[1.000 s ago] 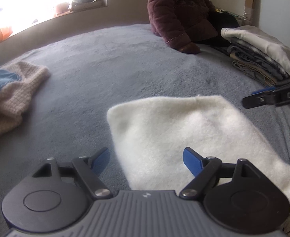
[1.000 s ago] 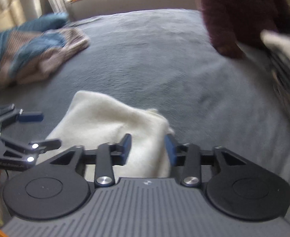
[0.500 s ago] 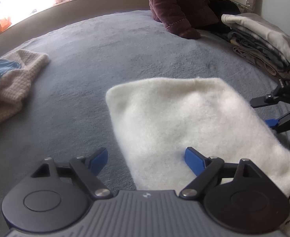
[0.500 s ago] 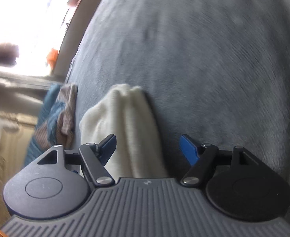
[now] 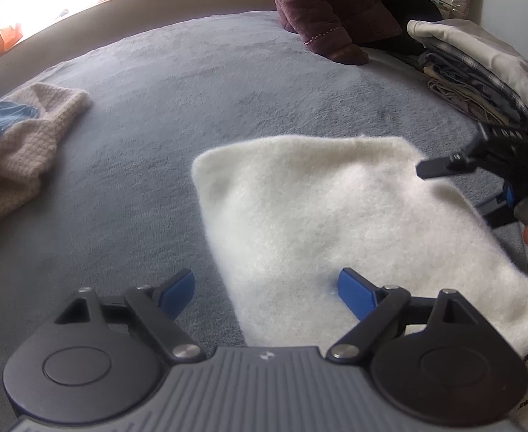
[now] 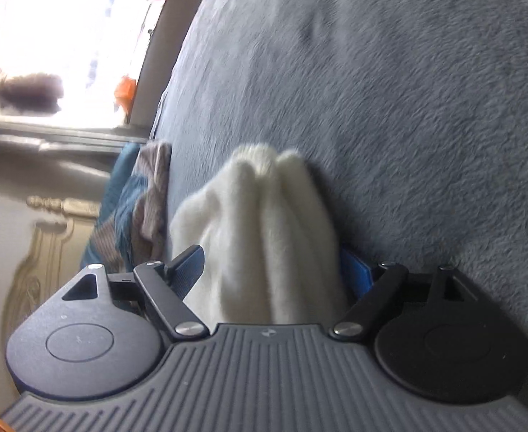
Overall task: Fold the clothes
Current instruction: 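Hold the sweater edge pinched in the right tool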
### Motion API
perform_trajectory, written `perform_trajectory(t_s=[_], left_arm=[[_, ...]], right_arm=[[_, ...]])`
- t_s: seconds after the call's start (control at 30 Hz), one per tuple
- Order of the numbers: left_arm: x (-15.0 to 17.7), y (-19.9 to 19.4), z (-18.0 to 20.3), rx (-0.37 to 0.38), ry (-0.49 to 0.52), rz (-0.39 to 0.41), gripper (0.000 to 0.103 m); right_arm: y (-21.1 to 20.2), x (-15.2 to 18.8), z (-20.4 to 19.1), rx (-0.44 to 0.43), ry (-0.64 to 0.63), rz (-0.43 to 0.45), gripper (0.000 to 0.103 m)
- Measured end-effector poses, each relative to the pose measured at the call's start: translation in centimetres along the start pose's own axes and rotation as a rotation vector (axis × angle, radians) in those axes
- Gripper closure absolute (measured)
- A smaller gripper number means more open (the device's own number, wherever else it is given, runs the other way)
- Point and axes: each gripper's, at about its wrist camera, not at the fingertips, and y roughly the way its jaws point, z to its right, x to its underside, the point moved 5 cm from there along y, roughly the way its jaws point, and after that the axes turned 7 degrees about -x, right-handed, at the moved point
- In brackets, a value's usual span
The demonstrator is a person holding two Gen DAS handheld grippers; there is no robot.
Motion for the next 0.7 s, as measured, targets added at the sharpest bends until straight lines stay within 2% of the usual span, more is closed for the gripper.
perform_trajectory(t_s=[0.13, 0.3, 0.7], left_arm=[[0.0, 0.1, -0.1, 0.012, -0.012, -0.006, 0.015], [0.0, 0.2, -0.1, 0.020, -0.019, -0.010, 0.015], [0.0, 0.4, -0.2, 0.045, -0.031, -0.017, 0.014]], right_arm=[[-0.5, 1.3, 0.3, -0.023, 0.031, -0.047, 0.022], [-0.3, 2.7, 0.0, -0.019, 0.002, -0.114, 0.022], [0.7, 2.7, -0.2, -0.023, 0.013, -0.121, 0.019]])
